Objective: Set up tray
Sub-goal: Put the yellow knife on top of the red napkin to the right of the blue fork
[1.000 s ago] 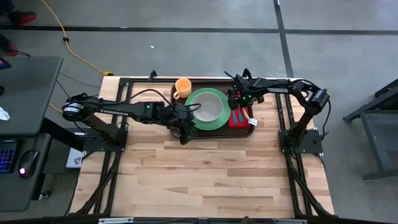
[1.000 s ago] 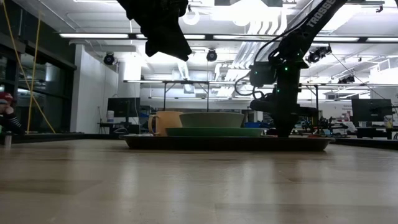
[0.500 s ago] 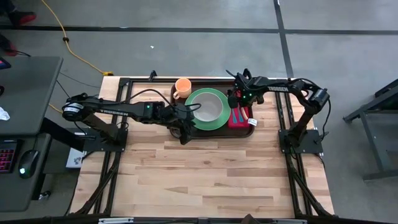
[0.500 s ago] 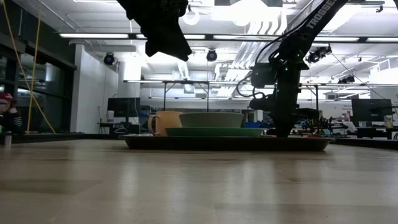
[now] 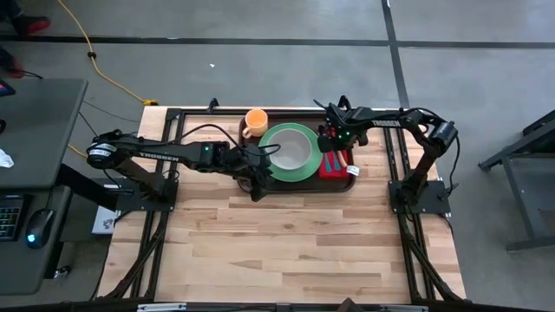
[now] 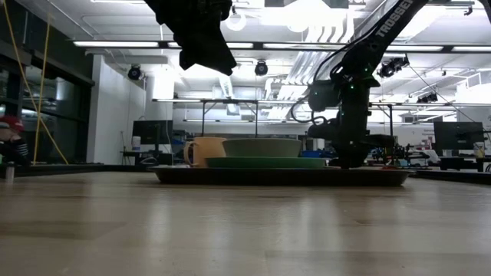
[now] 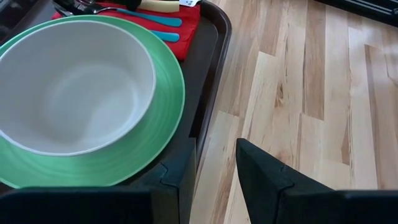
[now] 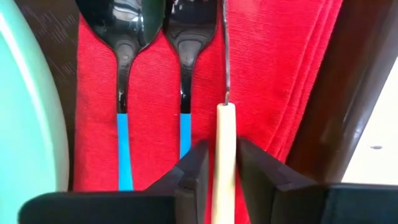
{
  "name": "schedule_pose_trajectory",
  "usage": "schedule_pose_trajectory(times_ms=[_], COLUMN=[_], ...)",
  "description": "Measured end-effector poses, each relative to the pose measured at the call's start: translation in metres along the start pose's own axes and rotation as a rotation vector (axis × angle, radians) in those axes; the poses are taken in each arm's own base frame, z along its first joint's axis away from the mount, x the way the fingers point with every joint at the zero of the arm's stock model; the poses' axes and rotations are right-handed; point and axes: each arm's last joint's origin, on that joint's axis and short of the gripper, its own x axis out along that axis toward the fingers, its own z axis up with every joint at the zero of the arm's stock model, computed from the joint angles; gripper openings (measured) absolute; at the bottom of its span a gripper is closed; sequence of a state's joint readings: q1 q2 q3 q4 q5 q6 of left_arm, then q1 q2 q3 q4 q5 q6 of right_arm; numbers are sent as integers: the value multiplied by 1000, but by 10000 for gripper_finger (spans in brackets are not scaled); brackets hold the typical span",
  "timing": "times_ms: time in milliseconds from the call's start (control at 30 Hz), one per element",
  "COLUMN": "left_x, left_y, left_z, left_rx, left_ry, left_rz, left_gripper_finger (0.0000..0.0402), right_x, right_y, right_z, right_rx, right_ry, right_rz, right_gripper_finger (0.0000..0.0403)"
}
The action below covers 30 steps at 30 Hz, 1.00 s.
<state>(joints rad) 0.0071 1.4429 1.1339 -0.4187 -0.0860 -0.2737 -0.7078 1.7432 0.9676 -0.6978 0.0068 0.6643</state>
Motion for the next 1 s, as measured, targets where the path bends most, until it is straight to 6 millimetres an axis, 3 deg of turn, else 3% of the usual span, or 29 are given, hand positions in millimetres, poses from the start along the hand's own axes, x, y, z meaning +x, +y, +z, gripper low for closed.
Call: schedule_pose_trajectory(times_ms=[333,633,1000], left_x=[0,0,0], left_y=[0,0,0], left_z=[0,0,0], left_rx=[0,0,0], left_ry=[0,0,-1], left_rz=[0,0,1], left_gripper_finger=[145,145,145], right_x=[-2,-22,-24], right_y=[-2,-15,-17], right_z=[0,6,8], right_rx=[-4,39,46], right_ry=[-5,-79,-90], right_rz=[-2,3,13], right_gripper_finger=[75,74,74])
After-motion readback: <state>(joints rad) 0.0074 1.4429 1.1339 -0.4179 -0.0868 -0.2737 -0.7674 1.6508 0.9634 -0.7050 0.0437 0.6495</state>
